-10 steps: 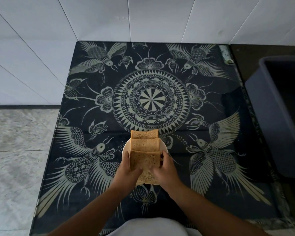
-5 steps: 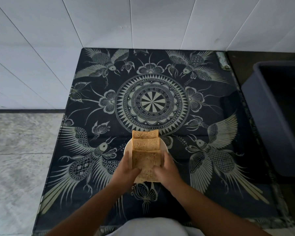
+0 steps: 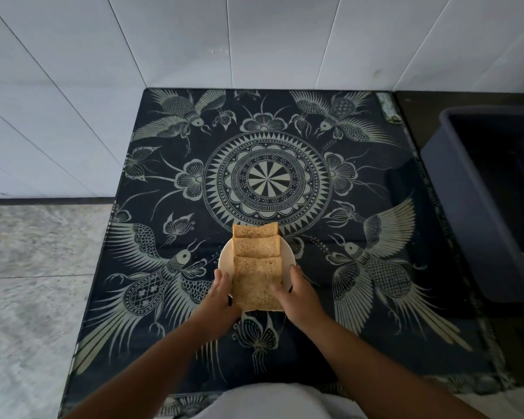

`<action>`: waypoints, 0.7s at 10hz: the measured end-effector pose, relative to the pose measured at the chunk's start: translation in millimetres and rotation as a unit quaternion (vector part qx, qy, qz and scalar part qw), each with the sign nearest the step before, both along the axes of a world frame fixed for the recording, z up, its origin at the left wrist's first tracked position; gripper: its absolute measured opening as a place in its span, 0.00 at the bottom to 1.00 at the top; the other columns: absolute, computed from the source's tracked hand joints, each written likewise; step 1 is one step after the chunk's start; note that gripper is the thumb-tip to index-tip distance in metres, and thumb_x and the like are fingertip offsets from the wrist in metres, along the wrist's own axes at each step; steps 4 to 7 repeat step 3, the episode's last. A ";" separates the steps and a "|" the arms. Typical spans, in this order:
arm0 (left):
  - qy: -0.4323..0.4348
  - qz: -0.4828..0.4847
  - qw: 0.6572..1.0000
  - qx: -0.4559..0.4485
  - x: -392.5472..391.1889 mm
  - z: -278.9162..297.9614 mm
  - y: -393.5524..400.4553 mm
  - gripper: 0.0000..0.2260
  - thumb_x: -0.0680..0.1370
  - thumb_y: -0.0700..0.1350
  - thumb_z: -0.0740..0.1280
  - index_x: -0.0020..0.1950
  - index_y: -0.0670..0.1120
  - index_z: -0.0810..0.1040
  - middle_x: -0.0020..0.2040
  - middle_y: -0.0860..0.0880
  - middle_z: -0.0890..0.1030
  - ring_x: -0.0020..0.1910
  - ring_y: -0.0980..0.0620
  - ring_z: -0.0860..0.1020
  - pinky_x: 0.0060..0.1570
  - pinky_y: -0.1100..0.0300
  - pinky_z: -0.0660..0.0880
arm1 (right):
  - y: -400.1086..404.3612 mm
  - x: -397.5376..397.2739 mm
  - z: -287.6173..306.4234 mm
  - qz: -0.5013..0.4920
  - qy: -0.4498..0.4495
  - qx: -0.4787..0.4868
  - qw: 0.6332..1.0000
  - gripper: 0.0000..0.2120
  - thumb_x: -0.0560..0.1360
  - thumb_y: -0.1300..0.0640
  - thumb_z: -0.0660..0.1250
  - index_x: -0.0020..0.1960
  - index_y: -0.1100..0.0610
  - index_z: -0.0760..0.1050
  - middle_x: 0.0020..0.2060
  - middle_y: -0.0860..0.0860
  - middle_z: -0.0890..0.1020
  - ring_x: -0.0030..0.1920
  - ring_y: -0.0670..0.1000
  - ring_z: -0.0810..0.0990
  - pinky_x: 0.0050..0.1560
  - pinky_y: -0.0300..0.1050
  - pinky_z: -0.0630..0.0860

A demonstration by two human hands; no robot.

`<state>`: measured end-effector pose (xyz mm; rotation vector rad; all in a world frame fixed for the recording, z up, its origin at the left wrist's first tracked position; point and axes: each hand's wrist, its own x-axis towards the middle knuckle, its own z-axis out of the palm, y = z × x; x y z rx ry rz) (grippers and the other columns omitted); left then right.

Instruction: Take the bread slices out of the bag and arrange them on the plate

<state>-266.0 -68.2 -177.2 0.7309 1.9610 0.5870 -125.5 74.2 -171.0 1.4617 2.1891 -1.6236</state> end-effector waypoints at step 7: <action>0.101 -0.006 0.995 0.007 -1.4 7.8 -8.9 0.42 0.76 0.55 0.67 0.79 0.46 0.43 0.80 0.43 0.44 0.78 0.45 0.39 0.76 0.43 0.45 | -8.8 16.3 -6.8 -0.016 -0.014 0.037 0.999 0.45 0.76 0.40 0.68 0.81 0.55 0.47 0.81 0.55 0.49 0.80 0.55 0.49 0.77 0.57 0.54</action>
